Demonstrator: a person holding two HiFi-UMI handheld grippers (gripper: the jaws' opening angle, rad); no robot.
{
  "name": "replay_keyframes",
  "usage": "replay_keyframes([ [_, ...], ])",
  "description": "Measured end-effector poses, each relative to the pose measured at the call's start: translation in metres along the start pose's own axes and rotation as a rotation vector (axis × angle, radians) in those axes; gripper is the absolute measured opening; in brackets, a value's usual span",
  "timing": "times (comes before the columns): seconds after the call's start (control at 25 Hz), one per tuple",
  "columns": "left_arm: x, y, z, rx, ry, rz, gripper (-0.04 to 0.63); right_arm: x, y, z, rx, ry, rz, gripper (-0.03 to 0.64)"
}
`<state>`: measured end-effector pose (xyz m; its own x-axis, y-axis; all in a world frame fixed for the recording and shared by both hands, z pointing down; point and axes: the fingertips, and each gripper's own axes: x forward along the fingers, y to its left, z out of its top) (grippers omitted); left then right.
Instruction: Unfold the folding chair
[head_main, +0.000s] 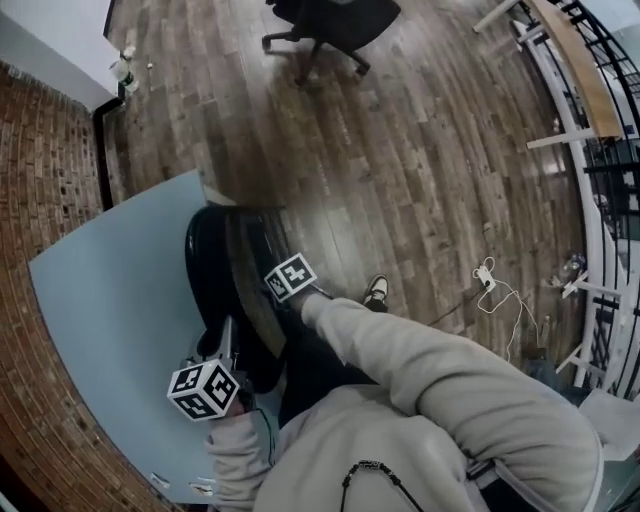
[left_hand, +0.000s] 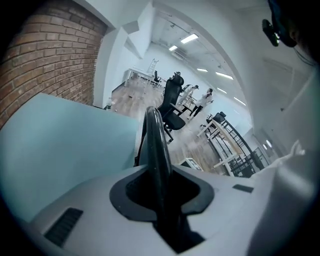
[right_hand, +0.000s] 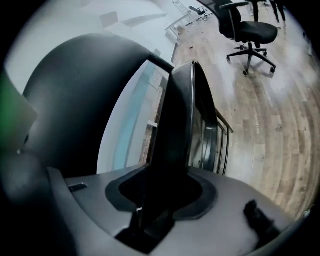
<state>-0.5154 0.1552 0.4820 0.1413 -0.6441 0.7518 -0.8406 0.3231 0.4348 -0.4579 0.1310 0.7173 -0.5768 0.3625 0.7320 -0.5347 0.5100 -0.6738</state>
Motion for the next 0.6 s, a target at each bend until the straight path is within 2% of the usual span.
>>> replay_keyframes([
  [0.12,0.011,-0.014,-0.004,-0.031,-0.001,-0.016,0.087,-0.051,-0.055,-0.012,0.057,-0.033,0.073,0.129],
  [0.32,0.045,-0.053,-0.021,-0.045,0.001,-0.058,0.084,-0.113,-0.159,-0.042,0.101,-0.058,0.377,0.124],
  [0.44,0.074,-0.082,-0.03,-0.036,-0.013,-0.085,0.086,-0.144,-0.23,-0.051,0.08,-0.108,0.502,0.126],
  [0.6,0.1,-0.098,-0.049,-0.034,0.001,-0.11,0.086,-0.159,-0.313,-0.089,0.108,-0.144,0.643,0.127],
])
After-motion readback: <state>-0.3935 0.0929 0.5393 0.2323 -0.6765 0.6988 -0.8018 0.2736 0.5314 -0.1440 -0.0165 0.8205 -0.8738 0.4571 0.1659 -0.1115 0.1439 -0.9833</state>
